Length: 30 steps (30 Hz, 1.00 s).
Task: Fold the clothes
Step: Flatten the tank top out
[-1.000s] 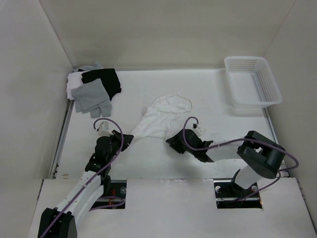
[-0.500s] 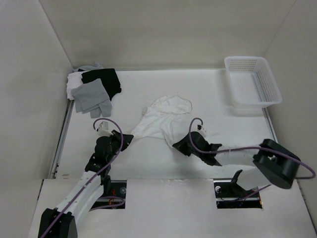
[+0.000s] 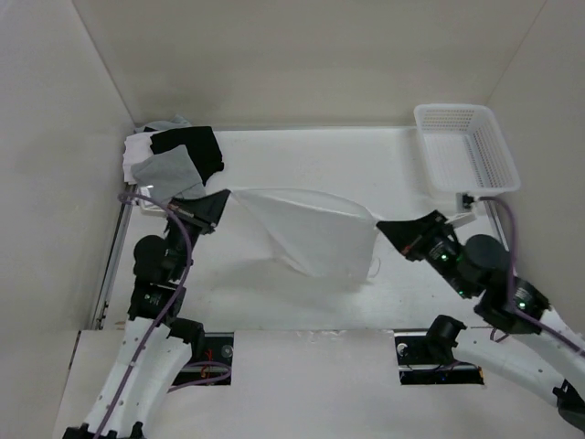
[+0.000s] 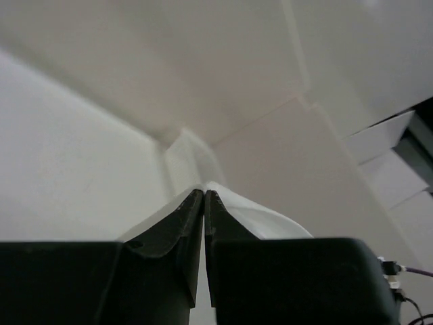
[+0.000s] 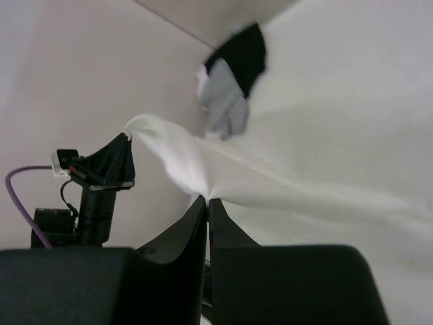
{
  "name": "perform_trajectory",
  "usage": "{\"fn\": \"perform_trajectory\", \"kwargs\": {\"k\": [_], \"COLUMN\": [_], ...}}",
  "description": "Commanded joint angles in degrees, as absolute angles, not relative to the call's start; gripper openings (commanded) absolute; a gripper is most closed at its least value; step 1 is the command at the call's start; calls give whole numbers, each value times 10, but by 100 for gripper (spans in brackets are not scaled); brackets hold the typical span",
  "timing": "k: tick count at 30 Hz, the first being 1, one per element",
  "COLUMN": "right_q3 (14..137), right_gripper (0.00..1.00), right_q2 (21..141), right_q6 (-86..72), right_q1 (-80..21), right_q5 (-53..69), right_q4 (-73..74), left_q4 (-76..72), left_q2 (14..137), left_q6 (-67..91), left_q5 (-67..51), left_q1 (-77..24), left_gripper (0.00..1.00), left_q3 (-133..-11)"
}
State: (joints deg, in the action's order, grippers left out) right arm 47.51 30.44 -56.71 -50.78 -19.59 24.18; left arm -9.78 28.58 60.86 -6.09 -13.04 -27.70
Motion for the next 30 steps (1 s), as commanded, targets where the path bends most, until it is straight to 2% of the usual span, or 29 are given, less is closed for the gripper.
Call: {"fn": "perform_trajectory", "kwargs": {"k": [1,5,8,13,17,24,27,30], "right_q3": [592,700,713,659,669,912,999,995], "right_gripper": [5,5,5,4,5,5,5,6], "right_q2": [315,364,417,515,597,780,810,799], "right_q6": [-450,-378,-349,-369,-381,-373,-363,-357], "right_q1": [-523,-552,-519,-408,-335,-244,-238,-235], "right_q5": [-233,-259,-244,-64,15,106,115,111], "right_q4": [307,311,285,163,90,102,133,145], "left_q4": [-156,-149,-144,-153,-201,-312,-327,-328], "left_q2": [263,269,301,375,455,656,664,650], "left_q6": [615,578,581,613,642,724,732,721], "left_q5": [-28,3,15,17,9,-68,-82,-82], "left_q1": [-123,-116,-116,-100,-48,7,22,23], "left_gripper": [4,4,4,4,4,3,4,4], "left_q3": [-386,-464,-474,-426,-409,-529,-576,-581]}}
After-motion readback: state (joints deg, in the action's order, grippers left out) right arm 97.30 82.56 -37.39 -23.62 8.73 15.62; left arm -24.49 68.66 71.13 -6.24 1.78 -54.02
